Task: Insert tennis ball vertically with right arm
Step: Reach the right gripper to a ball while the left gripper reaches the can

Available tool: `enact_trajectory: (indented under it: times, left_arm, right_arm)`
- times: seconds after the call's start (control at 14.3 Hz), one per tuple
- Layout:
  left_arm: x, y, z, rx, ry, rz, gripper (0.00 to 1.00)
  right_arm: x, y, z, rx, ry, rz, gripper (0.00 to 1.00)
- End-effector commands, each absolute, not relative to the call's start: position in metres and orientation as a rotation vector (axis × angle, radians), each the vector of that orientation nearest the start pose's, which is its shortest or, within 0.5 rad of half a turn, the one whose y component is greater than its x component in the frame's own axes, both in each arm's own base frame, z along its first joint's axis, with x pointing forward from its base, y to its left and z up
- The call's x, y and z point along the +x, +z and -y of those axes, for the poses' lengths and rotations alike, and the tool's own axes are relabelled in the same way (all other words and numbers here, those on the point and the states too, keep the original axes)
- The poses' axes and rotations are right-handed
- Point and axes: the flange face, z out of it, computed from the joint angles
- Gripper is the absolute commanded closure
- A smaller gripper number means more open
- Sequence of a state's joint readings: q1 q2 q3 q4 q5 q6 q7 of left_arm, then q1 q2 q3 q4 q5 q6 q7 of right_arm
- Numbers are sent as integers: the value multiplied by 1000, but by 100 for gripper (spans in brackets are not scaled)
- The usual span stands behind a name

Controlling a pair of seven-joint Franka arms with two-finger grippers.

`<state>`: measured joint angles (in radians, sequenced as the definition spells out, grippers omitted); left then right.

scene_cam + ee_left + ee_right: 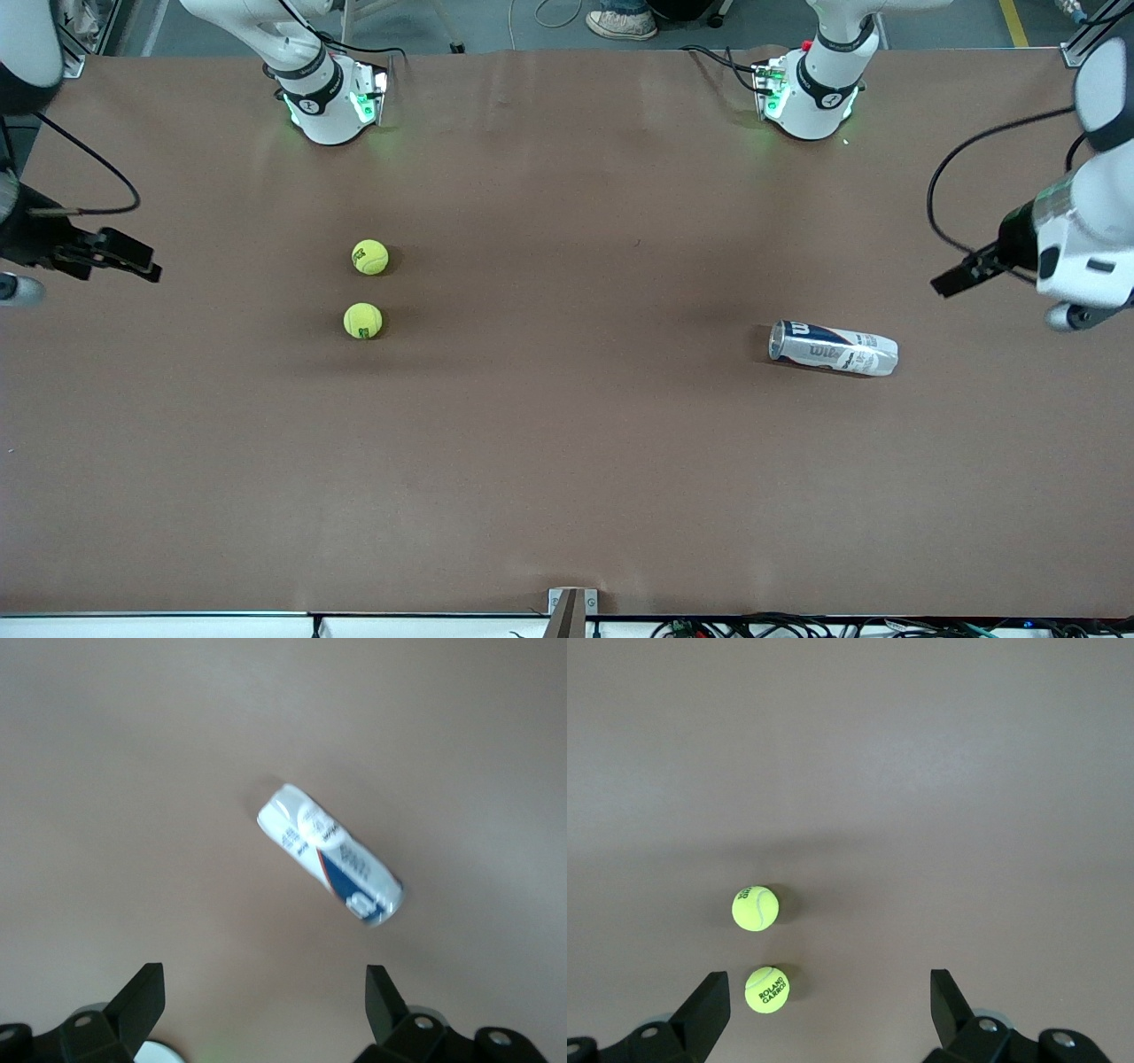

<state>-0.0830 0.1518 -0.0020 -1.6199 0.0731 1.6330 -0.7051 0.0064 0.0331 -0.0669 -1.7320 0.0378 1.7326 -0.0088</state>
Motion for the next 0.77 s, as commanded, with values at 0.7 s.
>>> enact_trajectory:
  times: [0.7]
  left_arm:
    - [577, 285, 148, -2155, -376, 1422, 0]
  right_arm:
    - [577, 367, -65, -3113, 99, 122, 0]
